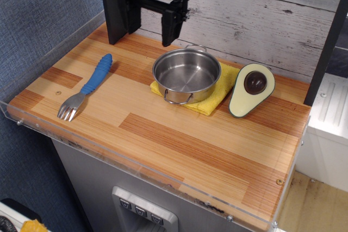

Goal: Place the blue utensil on the left front corner of the table with the silver pot to the right.

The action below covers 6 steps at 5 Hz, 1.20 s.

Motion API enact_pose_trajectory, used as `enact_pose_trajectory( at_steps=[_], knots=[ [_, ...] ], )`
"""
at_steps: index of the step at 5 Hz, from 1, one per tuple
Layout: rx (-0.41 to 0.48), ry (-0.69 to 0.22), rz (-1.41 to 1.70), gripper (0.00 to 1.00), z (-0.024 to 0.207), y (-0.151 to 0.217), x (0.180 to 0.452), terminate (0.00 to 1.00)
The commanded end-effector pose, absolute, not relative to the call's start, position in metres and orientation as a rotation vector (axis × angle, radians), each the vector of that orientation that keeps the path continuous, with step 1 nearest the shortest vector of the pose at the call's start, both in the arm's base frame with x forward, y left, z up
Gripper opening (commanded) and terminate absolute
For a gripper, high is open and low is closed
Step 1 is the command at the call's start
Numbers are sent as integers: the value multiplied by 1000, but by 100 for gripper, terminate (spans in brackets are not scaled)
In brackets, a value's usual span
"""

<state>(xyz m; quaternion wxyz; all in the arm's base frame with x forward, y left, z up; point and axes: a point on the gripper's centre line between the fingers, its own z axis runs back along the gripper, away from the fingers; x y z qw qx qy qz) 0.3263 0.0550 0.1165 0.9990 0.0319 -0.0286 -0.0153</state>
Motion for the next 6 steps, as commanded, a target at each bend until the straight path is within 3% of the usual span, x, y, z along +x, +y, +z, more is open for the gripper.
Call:
enact_pose_trajectory(
  at_steps=[1, 5, 6],
  knots=[
    [72, -97, -31, 100, 133, 52, 324, 0],
    [72, -97, -31, 100, 133, 52, 324, 0],
    [72, -97, -31, 100, 133, 52, 324, 100]
  ],
)
